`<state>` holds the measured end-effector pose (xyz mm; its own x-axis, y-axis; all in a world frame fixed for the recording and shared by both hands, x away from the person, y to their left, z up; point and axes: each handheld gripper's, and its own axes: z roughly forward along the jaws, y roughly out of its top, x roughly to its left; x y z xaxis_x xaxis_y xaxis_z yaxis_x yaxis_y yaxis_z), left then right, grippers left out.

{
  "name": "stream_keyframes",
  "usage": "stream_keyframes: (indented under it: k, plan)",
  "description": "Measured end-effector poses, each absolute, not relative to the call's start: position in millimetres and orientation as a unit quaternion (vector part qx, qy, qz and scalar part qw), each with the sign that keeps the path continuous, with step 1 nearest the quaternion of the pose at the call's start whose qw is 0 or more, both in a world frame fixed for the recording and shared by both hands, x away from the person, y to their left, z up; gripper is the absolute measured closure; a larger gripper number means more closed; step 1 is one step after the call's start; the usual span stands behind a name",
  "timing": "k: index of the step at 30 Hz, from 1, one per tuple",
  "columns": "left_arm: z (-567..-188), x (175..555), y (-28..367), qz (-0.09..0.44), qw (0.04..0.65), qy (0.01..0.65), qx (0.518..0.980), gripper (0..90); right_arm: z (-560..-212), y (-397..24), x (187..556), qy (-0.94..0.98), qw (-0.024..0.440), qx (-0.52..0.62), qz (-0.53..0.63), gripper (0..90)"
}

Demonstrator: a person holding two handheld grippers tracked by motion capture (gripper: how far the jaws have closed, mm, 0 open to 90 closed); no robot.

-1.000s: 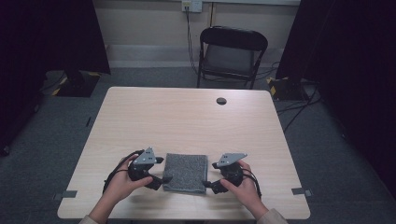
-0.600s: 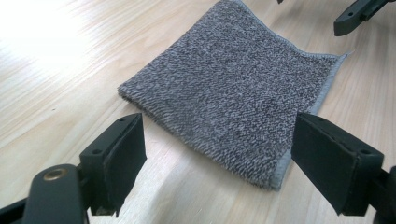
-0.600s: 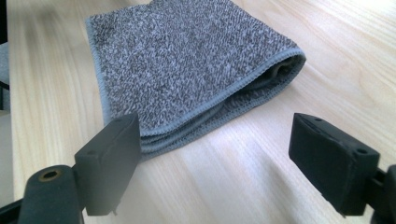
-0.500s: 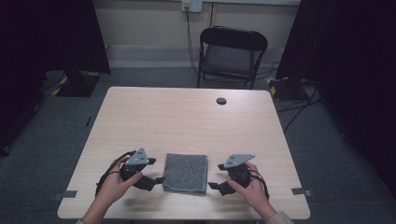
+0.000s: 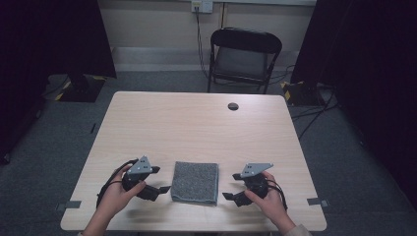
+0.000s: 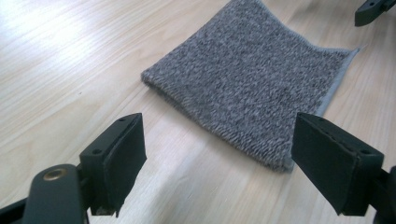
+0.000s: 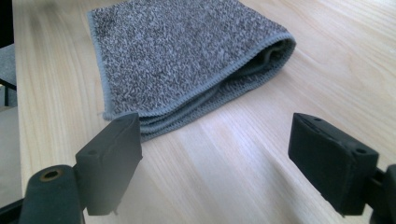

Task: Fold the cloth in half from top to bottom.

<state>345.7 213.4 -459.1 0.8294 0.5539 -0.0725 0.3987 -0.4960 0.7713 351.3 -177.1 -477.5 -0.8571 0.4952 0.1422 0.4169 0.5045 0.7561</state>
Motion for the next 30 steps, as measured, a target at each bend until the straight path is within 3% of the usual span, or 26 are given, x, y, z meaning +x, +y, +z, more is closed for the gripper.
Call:
stream_keyframes:
  k: [30]
  plan:
    - [-461.5, 344.8, 242.5, 0.106, 0.415, 0.295, 0.854, 17.8, -475.7, -216.4, 348.6, 0.855, 0.061, 0.285, 0.429, 18.2]
